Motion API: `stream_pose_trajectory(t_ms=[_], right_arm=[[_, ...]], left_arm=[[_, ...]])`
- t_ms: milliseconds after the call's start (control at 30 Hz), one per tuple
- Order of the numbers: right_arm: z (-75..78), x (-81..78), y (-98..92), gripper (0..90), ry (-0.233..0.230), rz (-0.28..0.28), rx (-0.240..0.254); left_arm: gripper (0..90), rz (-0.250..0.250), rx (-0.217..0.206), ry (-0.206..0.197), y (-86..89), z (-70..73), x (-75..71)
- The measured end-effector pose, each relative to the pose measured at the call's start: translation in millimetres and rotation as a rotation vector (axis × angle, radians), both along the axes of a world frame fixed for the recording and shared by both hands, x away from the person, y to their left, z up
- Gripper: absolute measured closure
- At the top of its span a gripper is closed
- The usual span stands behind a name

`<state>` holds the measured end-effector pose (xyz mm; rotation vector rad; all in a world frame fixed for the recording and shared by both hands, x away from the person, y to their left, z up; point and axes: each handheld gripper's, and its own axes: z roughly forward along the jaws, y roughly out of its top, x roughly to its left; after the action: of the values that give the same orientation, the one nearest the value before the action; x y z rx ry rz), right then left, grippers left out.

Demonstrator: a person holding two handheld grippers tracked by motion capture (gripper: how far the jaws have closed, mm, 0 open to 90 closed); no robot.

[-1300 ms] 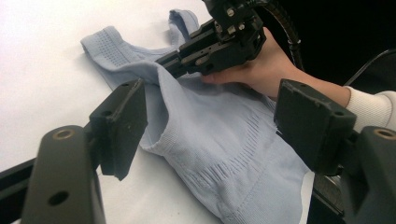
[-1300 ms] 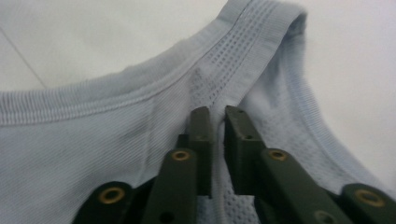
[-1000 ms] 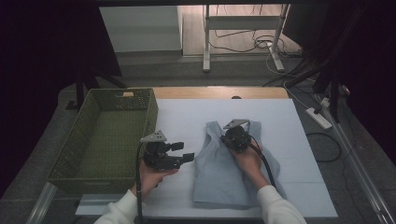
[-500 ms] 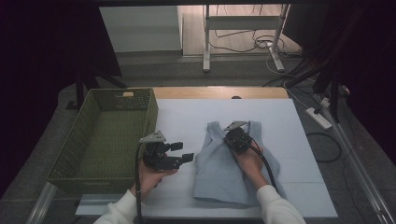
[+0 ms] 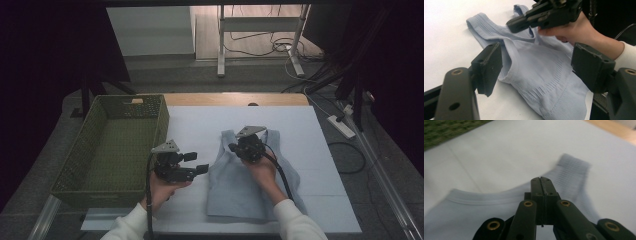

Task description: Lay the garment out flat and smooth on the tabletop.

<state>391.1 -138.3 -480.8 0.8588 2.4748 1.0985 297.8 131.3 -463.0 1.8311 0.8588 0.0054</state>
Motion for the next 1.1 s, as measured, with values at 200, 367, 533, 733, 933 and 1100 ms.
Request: stream_pose_trajectory(t_ms=[200, 367, 533, 733, 933, 1100], right_arm=[[-26.0, 4.6, 15.2, 89.4, 0.093, 0.011, -0.051], [-37.8, 4.7, 23.3, 89.4, 0.098, 0.021, -0.104], [-41.1, 5.7, 20.8, 89.4, 0.099, 0.010, -0.095], [-41.6, 3.9, 20.8, 89.4, 0.081, 0.017, -0.100], [-37.1, 2.1, 17.6, 89.4, 0.071, 0.028, -0.075], [-27.6, -3.5, 14.8, 89.4, 0.030, 0.048, -0.042]], left_arm=[[26.0, -0.002, 0.005, -0.001, -0.9, -0.1, -0.7], [26.0, 0.003, 0.004, 0.000, 0.6, -0.7, -0.3], [26.0, 0.001, 0.005, 0.000, 0.1, -0.5, -0.6], [26.0, 0.001, 0.007, 0.000, 0.5, -0.7, 0.1], [25.9, 0.006, 0.008, 0.003, 1.9, -1.9, 1.1], [25.8, 0.008, 0.009, 0.003, 3.0, -2.3, 1.6]])
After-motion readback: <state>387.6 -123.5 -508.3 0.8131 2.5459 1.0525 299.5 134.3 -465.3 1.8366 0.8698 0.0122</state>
